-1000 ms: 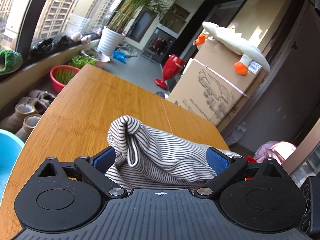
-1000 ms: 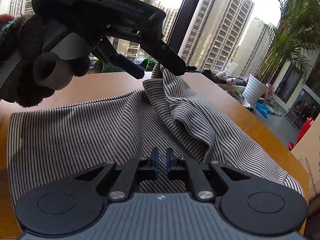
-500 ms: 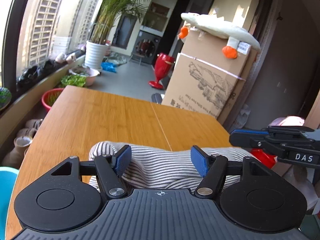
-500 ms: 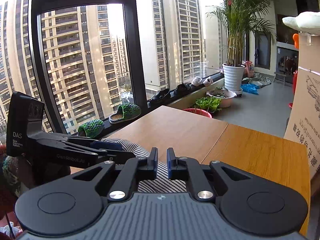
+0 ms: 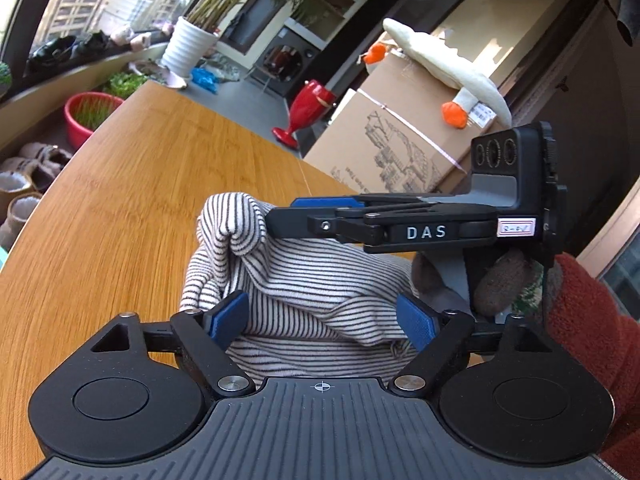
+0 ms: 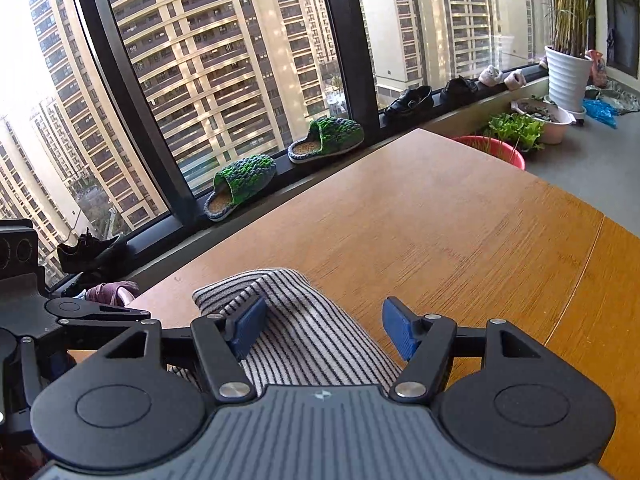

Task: Fold clothes

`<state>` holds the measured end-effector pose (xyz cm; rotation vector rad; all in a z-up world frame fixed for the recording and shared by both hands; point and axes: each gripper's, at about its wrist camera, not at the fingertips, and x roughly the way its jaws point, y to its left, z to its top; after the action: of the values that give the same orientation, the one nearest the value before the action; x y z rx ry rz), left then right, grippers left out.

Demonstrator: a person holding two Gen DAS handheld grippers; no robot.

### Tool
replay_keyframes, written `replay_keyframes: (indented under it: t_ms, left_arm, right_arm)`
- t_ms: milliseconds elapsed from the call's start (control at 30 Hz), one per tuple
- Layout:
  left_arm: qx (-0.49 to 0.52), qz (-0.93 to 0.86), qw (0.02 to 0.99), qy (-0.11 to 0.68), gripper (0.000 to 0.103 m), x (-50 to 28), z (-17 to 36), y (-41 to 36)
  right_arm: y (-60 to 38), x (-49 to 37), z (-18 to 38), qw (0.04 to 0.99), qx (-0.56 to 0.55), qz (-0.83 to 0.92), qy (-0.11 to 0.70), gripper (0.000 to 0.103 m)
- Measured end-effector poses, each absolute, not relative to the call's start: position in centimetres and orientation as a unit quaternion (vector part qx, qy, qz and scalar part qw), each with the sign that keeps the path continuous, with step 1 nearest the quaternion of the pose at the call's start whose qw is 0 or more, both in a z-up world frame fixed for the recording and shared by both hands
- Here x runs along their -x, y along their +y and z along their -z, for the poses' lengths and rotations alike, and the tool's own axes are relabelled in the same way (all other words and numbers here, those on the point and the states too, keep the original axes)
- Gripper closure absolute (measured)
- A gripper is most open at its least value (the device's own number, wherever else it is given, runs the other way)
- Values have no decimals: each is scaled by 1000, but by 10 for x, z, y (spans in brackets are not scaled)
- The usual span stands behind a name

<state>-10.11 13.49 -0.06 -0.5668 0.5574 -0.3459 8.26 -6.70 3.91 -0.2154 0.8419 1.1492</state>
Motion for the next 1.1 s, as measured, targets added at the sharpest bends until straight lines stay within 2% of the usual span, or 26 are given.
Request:
replay_keyframes:
  t_ms: [33,167,200,267,300,333,433,533,667,700,767,800,900,1033,1100]
  left_arm:
    - [269,169,911,262,9,112,-3,137]
    - [304,158,912,224,7,138,-10,162]
    - [314,146,913,215,6,140,-11,169]
    - [338,120,910,206,6,142,-12,181]
    - [355,114,906,202,6,143,-12,186]
    - [372,112,900,200,6,144,-13,192]
    - [396,116,890,191,6,149,-18,198]
    - [392,120,890,201,5,150,-22,189]
    - [385,123,881,244,6,136,-14,161]
    - [379,116,881,258,9,132,-11,155]
    - [346,84,884,303,44,121,-2,142]
    - [325,65,887,321,49,117,2,136]
    - [291,52,897,329,52,117,6,126]
    - [255,47,908,329,51,122,3,118]
    - [243,43,912,328,51,121,2,112]
  right_arm:
    - [-66,-82,-35,743,96,-534,391,34]
    - [-66,-79,-29,740,75,-532,405,32]
    - [-65,-76,-30,743,69,-526,407,34]
    - [-64,-59,-36,753,88,-524,388,50]
    - [-65,-44,-42,758,113,-529,365,62]
    - [-66,-28,-49,761,137,-536,339,70]
    - [-75,29,-66,766,222,-552,241,77]
    - [-85,94,-57,772,345,-517,132,85]
    - [-97,126,-32,781,353,-495,143,85]
    - [-101,131,-29,786,345,-491,147,85]
    - [-111,132,-34,798,318,-486,160,85]
    - [-116,133,-36,803,305,-484,166,85]
    - [-143,126,-53,822,246,-478,191,84]
    - [-199,91,-80,883,150,-398,199,79]
    - [-223,64,-80,890,90,-377,240,79]
